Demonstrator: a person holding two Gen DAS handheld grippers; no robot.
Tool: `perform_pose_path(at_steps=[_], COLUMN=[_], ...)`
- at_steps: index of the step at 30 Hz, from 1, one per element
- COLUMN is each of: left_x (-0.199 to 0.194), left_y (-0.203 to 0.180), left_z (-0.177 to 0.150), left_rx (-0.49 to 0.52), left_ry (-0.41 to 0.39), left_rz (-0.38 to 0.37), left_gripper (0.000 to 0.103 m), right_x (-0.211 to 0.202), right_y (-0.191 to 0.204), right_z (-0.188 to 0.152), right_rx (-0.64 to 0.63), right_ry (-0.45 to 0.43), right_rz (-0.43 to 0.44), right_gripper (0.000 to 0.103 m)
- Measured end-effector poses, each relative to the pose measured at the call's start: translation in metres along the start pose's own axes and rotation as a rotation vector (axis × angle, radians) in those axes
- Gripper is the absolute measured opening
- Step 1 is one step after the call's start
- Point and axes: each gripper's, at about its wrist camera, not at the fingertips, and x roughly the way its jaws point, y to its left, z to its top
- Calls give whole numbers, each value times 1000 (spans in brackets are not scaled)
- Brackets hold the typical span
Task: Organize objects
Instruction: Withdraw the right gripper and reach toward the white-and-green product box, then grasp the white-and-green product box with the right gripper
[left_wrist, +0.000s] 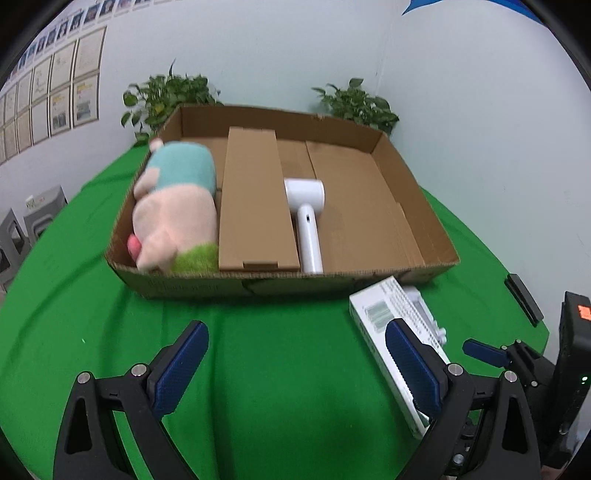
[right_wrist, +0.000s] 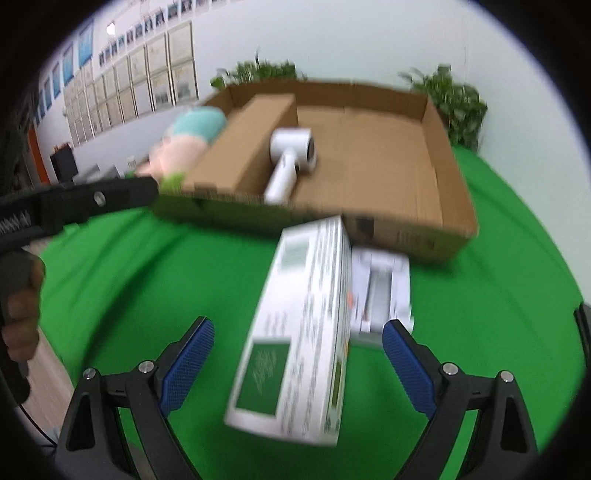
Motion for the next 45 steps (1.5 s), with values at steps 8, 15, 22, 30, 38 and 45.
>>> perform_pose_path(at_steps=[8,15,22,30,38,45], left_x=[15,19,18,36,62,71], left_y=[0,13,22,22,7,-1], left_z=[-16,-20,-21,-32,-46,-54], left_rx=[-11,-44,-80,-126,-163,-177], left_ry=[66,95,96,174,273,314], left_rz=[-37,-33,-32,-131,-258,-292], left_gripper=[97,97,97,97,97,95], right_x=[8,13,13,8,7,13], right_y=[17,40,53,55,61,58], right_z=[-11,-21,-19,-27,-33,-37], right_rx=[-46,-95,-28,-57,-77,-29], right_ry=[53,93,107,92,102,136], right_rz=[-37,-25,156,183,144,159], right_gripper=[85,69,70,88,87,71])
